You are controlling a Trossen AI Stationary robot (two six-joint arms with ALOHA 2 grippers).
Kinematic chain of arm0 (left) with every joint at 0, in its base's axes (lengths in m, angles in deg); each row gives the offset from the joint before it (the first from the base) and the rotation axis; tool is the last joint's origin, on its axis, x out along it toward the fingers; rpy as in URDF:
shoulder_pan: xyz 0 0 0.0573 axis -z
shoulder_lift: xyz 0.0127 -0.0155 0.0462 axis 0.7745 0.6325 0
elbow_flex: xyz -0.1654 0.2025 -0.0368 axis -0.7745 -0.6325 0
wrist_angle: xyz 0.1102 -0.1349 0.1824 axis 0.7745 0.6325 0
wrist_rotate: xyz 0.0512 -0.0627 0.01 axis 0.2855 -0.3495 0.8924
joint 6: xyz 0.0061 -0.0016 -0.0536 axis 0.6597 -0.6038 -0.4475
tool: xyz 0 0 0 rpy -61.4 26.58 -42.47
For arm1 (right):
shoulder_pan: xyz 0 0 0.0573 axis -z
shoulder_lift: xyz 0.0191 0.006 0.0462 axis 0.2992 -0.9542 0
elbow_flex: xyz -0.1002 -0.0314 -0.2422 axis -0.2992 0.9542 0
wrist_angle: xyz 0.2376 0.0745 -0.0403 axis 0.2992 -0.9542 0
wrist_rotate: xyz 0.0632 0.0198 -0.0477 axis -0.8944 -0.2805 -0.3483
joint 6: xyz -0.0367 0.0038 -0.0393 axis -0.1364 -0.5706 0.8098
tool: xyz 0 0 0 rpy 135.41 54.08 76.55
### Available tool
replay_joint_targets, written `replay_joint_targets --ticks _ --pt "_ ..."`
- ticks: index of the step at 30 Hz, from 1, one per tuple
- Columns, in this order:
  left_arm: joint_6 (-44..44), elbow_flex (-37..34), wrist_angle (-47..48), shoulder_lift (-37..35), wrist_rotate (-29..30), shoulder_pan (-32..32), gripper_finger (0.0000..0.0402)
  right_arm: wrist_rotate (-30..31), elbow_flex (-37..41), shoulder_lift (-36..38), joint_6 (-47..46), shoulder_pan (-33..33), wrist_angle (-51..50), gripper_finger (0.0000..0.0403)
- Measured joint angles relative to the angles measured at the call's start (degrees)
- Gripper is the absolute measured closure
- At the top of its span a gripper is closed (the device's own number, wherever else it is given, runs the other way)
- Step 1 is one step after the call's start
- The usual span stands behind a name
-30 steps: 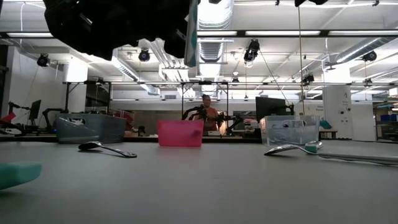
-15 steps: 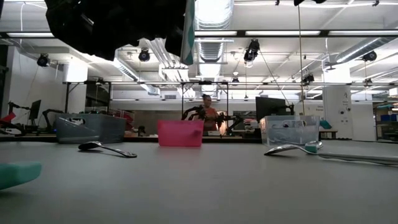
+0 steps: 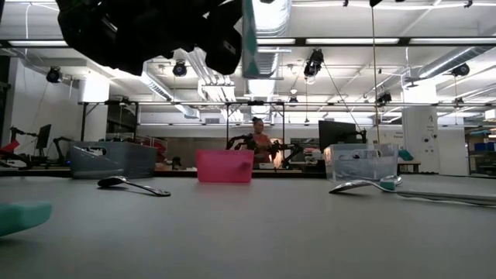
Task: Sort silverware by color (type)
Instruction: Put the blue patterned spoon into the black bin
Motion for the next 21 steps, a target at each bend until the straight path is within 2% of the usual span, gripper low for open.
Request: replay_joint_targets --ticks 6,12,17,21 --pt "-0.55 -0.02 5.63 -1.44 3.54 -1.64 0.0275 1.96 0.0 2.86 -0.53 0.02 -6.93 0.039" --pt "-2.45 0.46 19.25 -6.29 5.41 -3.76 0.0259 19.11 0.15 5.02 -1.73 0.0 -16.41 0.039" --pt "-1.82 1.5 34.17 -12.02 20.31 -3.57 0.0262 26.78 1.74 5.49 -2.54 0.02 -18.36 0.039" --pt "-1.33 1.53 38.97 -16.34 27.63 -2.64 0.0264 32.25 4.58 5.53 -3.64 0.08 -13.42 0.039"
